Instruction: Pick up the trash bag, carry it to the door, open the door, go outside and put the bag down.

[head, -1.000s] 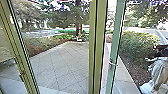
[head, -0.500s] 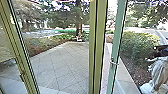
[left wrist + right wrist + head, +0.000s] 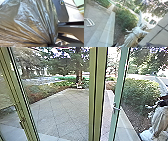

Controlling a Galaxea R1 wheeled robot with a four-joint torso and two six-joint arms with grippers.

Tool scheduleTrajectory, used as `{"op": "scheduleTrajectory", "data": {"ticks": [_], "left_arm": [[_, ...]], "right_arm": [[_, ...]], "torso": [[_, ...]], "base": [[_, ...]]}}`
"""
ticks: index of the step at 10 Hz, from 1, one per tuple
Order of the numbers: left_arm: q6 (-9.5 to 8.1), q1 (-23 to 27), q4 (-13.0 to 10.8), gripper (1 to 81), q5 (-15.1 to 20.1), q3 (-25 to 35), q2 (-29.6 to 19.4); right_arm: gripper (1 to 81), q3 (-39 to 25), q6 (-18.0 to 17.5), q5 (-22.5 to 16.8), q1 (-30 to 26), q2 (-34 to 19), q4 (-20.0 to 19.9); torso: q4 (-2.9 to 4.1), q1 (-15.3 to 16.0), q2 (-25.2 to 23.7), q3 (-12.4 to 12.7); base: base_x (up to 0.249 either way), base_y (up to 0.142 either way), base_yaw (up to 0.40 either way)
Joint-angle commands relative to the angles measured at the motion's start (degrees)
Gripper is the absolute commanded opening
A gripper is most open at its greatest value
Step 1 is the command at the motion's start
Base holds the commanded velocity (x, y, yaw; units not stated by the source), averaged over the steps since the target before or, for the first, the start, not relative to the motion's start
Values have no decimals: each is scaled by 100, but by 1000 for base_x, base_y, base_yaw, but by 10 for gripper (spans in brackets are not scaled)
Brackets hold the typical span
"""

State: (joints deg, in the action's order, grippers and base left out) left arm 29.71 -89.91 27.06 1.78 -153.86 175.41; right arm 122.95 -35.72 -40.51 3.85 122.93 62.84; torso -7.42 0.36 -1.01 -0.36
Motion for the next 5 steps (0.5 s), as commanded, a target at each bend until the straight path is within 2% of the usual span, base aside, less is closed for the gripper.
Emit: {"op": "scheduleTrajectory", "data": {"ticks": [1, 3, 4, 5], "left_arm": [[-9, 223, 53, 10, 455, 40, 30], [0, 223, 45, 10, 455, 40, 56], [0, 214, 45, 10, 455, 40, 56], [0, 223, 45, 10, 455, 40, 56]], "right_arm": [[811, 280, -14, -519, -802, -222, 474], [811, 386, -14, -511, -749, -205, 413], [811, 369, -32, -519, -758, -178, 196], [811, 351, -32, -581, -749, -152, -211]], "torso": [[0, 0, 0, 0], [0, 0, 0, 0], [0, 0, 0, 0], [0, 2, 0, 0]], "base": [[0, 0, 0], [0, 0, 0], [0, 0, 0], [0, 0, 0]]}}
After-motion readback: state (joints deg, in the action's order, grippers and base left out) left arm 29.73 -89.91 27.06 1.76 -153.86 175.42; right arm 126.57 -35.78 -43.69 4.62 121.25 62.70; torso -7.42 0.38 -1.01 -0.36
